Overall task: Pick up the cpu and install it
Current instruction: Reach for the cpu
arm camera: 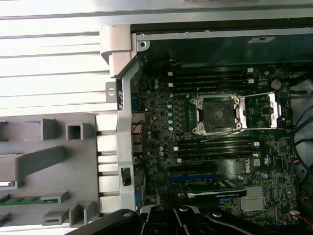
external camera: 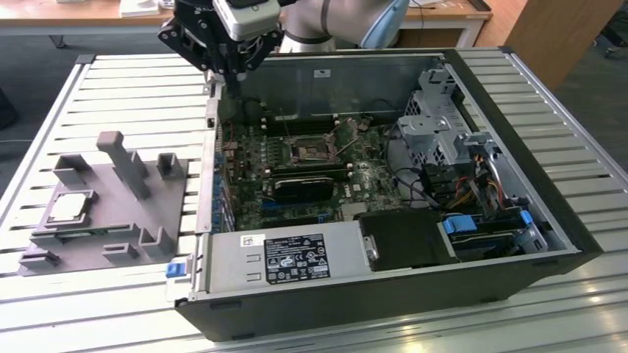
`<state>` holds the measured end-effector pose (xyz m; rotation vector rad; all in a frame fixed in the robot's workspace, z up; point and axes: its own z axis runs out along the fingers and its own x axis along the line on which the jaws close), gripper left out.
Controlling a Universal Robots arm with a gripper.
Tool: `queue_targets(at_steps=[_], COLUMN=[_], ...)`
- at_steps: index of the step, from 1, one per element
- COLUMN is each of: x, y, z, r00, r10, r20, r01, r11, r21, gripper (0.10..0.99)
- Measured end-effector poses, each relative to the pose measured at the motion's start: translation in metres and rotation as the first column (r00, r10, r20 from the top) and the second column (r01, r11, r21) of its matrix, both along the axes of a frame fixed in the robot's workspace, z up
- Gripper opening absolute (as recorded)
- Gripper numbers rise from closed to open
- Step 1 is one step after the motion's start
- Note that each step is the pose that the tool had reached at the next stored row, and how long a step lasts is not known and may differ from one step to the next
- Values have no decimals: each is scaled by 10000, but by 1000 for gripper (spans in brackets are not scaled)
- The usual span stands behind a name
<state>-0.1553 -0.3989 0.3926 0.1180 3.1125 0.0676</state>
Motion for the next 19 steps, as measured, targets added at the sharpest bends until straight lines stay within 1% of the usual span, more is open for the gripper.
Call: queue_targets(at_steps=[19], x=[-128], y=[0], z=[-3], r00=[10000], r10=[0], r20=[1], r01=[0], r11=[10000], r21=[1], gripper=[106])
